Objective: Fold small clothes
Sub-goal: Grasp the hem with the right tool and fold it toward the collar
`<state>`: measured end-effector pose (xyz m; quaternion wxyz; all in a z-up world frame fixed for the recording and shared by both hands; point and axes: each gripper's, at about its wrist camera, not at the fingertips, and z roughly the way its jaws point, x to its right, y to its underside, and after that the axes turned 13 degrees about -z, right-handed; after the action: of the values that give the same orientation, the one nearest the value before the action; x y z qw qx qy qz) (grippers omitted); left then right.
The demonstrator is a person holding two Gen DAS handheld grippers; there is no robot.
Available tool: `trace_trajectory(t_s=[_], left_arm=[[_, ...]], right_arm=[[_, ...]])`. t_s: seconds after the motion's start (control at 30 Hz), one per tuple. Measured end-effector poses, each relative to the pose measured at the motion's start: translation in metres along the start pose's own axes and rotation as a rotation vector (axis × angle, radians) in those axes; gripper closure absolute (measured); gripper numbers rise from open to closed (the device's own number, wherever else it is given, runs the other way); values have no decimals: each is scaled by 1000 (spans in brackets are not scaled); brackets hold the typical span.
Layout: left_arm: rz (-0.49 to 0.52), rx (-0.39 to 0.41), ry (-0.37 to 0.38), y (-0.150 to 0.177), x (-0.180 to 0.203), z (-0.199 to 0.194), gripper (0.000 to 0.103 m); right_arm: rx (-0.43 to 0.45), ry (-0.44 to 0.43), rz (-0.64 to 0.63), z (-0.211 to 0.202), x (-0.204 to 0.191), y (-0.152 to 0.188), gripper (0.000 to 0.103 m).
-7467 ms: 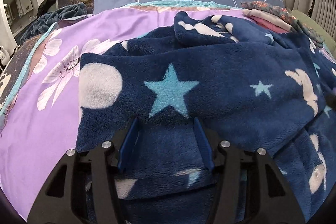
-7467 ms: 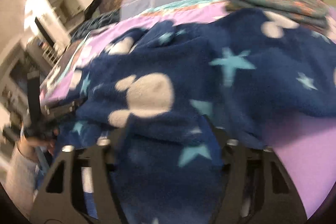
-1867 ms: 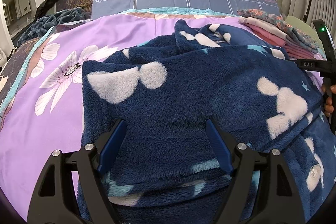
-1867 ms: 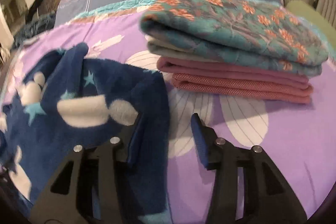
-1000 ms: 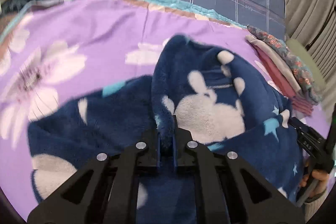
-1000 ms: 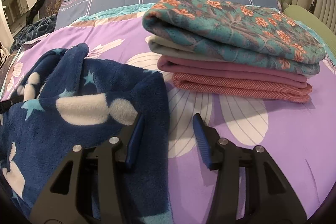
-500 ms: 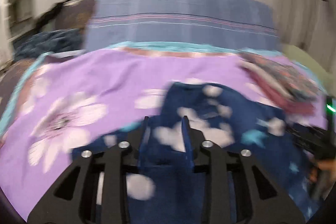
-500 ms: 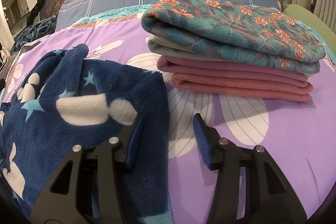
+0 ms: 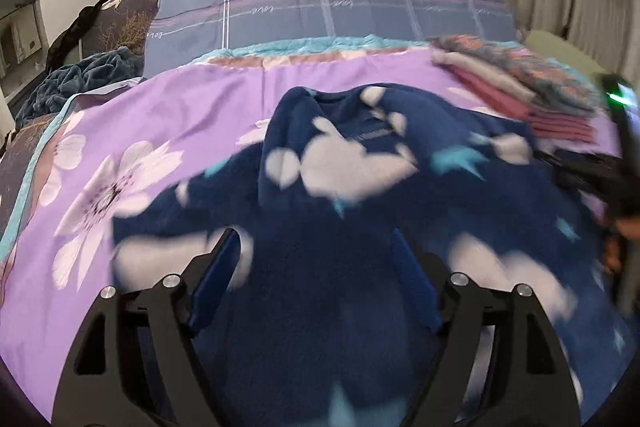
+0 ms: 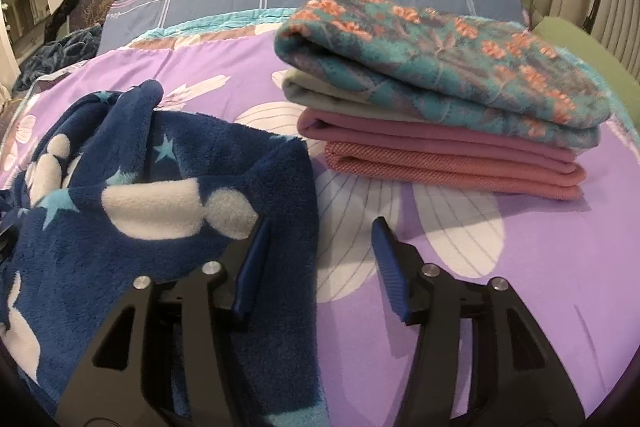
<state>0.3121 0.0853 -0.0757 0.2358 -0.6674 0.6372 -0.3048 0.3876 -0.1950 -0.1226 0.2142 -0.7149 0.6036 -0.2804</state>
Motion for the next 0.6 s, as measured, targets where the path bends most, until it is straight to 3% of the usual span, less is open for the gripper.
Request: trace_trajectory(t_s=[0.07, 0.1, 0.17, 0.27, 0.37, 0.5, 0.6], left_arm=[[38, 15, 28, 30, 0, -41, 18], [75, 28, 44, 50, -3, -66, 15], [121, 49, 35, 82, -7, -96, 13], [133, 71, -53, 124, -18, -128, 13], [52, 101, -48, 146, -35, -161, 12], [-44, 116, -56, 160, -48, -182, 10], [-46, 113, -76, 170, -47, -190, 10]], right_arm=[[19, 22, 14, -16, 4, 3, 37], [30, -18, 38, -34, 9, 8, 36], [53, -185, 60, -69, 14, 24, 36], [65, -402, 29, -125, 7, 63, 36], [23, -654, -69, -187, -24, 126, 36], [-45, -953, -148, -237, -69, 192, 39], [-101, -1023, -178, -253, -92, 223, 39]])
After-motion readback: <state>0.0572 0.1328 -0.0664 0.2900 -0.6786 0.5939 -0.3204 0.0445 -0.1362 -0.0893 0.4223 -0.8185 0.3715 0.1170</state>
